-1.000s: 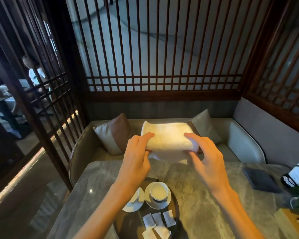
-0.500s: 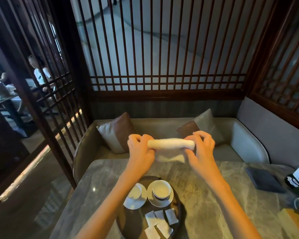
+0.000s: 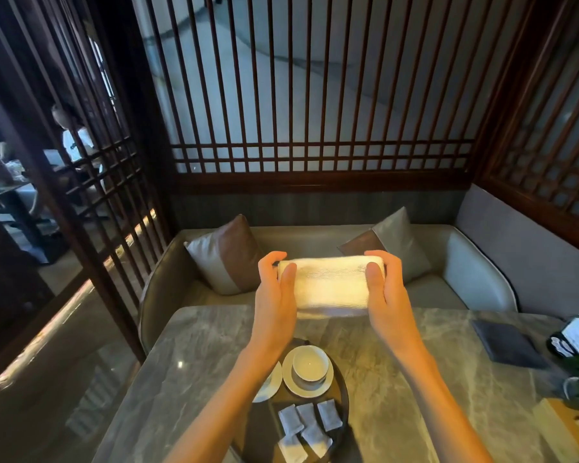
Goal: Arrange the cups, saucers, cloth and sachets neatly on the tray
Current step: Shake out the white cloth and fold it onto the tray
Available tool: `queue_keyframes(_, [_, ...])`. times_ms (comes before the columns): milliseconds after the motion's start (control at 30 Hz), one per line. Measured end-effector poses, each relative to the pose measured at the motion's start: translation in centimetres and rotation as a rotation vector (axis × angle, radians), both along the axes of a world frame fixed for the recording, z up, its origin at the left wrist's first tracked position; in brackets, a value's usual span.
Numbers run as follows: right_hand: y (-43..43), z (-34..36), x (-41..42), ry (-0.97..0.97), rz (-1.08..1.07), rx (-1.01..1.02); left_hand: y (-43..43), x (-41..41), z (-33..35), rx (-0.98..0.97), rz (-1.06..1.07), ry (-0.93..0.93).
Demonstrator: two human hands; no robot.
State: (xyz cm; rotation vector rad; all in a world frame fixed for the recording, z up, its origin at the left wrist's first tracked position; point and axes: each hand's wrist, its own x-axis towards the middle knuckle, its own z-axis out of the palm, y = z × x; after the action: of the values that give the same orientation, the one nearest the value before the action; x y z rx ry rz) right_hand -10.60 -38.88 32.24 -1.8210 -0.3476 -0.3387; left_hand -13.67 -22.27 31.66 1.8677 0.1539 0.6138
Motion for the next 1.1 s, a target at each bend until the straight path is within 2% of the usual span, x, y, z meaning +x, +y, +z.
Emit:
queue_keyframes(100, [0.1,0.2,-0.1,-0.011,0.009,0.084,-0.2,-0.2,0.9,-0.058,-0.067,-0.050])
queue_keyframes(233, [-0.6,0.6,0.1,0.050,0.103,0.178,0.5,0.0,1.1,-0.247,-0.233,-0.019])
queue_keyframes(300, [-0.8,0.8,0.1,0.078,0.135,0.203,0.5,-0.2,1.1,-0.263,-0.273,-0.025])
queue_keyframes(433, [0.3,1.1,0.0,0.125,0.114,0.210,-0.3,-0.2,0.8,-0.265,-0.228,-0.105])
queue_keyframes(700, [2.2,0.5,0.2,-0.034,-0.061,0.199,-1.6,0.3,0.8,-0.058,0.090,-0.148])
queue_keyframes(867, [2.2,0.4,0.5,-0.066,-0.078,0.262,-1.6,0.3,0.7,0.017,0.096,-0.207])
queue_keyframes(1000, [2.3,0.4,0.6,-0.075,-0.101,0.278,-1.2,0.2,0.8,-0.075,0.020,-0.202])
queue_keyframes(1100, [2.6,0.2,0.5,-0.060,-0.083,0.260,-1.0,0.2,0.6,-0.267,-0.009,-0.135])
